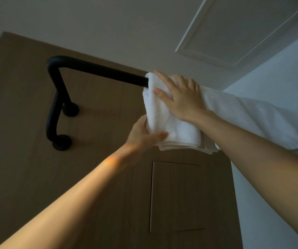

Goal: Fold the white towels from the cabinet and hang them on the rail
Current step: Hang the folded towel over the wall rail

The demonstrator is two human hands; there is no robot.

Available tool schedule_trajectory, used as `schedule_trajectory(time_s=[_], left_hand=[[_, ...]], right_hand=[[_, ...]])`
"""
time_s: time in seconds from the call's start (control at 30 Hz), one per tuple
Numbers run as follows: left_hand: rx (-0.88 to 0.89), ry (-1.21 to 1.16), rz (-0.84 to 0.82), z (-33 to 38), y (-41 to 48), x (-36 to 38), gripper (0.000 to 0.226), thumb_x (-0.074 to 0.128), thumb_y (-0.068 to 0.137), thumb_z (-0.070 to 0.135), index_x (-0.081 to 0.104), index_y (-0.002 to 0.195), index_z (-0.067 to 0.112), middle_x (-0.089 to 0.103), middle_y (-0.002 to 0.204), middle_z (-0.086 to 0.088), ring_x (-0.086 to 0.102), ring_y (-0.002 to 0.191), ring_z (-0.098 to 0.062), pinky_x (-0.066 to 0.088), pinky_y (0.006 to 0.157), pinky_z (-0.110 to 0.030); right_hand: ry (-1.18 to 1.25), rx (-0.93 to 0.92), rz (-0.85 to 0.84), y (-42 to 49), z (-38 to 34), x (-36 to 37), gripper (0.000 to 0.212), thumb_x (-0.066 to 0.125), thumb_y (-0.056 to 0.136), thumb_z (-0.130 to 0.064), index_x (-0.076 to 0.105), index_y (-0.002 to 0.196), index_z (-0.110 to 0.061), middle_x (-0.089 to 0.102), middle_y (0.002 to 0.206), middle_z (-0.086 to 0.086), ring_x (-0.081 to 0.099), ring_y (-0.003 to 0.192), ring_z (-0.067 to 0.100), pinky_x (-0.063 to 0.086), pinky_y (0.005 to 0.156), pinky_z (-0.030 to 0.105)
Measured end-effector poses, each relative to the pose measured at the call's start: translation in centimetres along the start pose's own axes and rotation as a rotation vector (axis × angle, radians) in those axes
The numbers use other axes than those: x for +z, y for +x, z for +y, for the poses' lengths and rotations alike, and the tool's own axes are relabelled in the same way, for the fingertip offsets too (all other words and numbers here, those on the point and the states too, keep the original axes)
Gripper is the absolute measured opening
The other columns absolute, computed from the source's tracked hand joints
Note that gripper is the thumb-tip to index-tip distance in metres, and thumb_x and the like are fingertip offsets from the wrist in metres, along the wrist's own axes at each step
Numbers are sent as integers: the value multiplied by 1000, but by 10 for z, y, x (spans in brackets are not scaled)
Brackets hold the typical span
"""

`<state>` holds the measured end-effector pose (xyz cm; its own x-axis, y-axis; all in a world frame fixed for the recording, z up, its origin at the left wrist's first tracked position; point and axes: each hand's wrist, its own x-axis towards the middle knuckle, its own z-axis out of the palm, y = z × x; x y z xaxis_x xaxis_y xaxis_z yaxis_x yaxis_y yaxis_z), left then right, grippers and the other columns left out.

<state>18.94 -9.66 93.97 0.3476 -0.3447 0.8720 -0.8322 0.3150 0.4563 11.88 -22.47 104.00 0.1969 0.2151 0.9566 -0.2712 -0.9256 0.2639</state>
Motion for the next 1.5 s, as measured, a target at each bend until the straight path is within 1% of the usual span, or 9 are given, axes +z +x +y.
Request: schedule_trajectory(time_s=[0.1, 0.23, 0.33, 0.47, 0.7, 0.83, 0.9, 1.27, 1.5], left_hand=[[-35, -22, -28, -3, 1, 5, 49, 72, 83, 10, 51, 128, 13, 63, 104, 5, 64, 90, -6, 50, 59, -10], [-40, -45, -31, -3, -4, 3, 47, 72, 84, 16, 52, 126, 17, 64, 105, 5, 64, 89, -6, 54, 65, -14], [-39, -5, -3, -4, -12, 1, 44, 73, 83, 26, 55, 123, 23, 67, 107, 7, 66, 94, -8, 57, 77, -21], [-23, 103, 48, -2, -25, -2, 39, 69, 87, 34, 59, 124, 27, 68, 105, 15, 65, 95, -2, 50, 70, -9], [57, 289, 172, 7, -55, -22, 56, 63, 87, 46, 48, 139, 28, 60, 125, 10, 56, 118, -10, 42, 95, -23], [115, 554, 89, -6, -86, -28, 56, 47, 92, 57, 40, 143, 35, 49, 143, 8, 46, 131, -14, 41, 106, -42], [105, 639, 52, -15, -107, -24, 54, 45, 95, 51, 35, 146, 35, 44, 146, 7, 42, 134, -16, 39, 107, -42], [154, 802, -101, -65, -229, 21, 51, 44, 100, 39, 37, 147, 22, 46, 146, -1, 44, 132, -19, 39, 104, -35], [95, 817, -246, -92, -304, 44, 50, 43, 101, 37, 37, 147, 20, 47, 145, -3, 45, 132, -22, 38, 110, -43]], right_hand=[[-95, 10, 26, -2, 5, 1, 60, 14, 92, -69, 5, 149, -52, 40, 140, 6, 42, 115, 30, 30, 105, 41], [-98, 18, -7, -3, 10, -2, 63, 12, 92, -69, 4, 150, -49, 38, 145, 8, 40, 125, 30, 29, 109, 43], [0, 21, -52, -5, 9, -8, 62, 16, 95, -65, 4, 152, -45, 28, 155, 7, 26, 141, 28, 21, 118, 45], [110, 41, -119, -20, 5, -23, 56, 27, 101, -53, 9, 153, -42, 9, 163, -2, 7, 149, 20, 11, 121, 42], [183, 6, -69, -91, -21, -51, 49, 39, 102, -43, 32, 149, -35, 30, 156, -8, 23, 144, 12, 25, 116, 38], [247, 22, -6, -141, -29, -54, 46, 38, 100, -41, 47, 143, -28, 44, 149, -3, 36, 138, 15, 31, 115, 40], [228, 41, -9, -168, -32, -55, 46, 41, 98, -40, 51, 140, -26, 47, 146, -3, 39, 136, 15, 29, 115, 35], [162, 269, -396, -351, -60, -68, 47, 42, 97, -39, 47, 143, -30, 47, 146, -5, 40, 136, 18, 30, 115, 39], [184, 377, -569, -437, -74, -82, 48, 41, 97, -40, 45, 143, -29, 47, 146, -5, 41, 135, 17, 29, 115, 45]])
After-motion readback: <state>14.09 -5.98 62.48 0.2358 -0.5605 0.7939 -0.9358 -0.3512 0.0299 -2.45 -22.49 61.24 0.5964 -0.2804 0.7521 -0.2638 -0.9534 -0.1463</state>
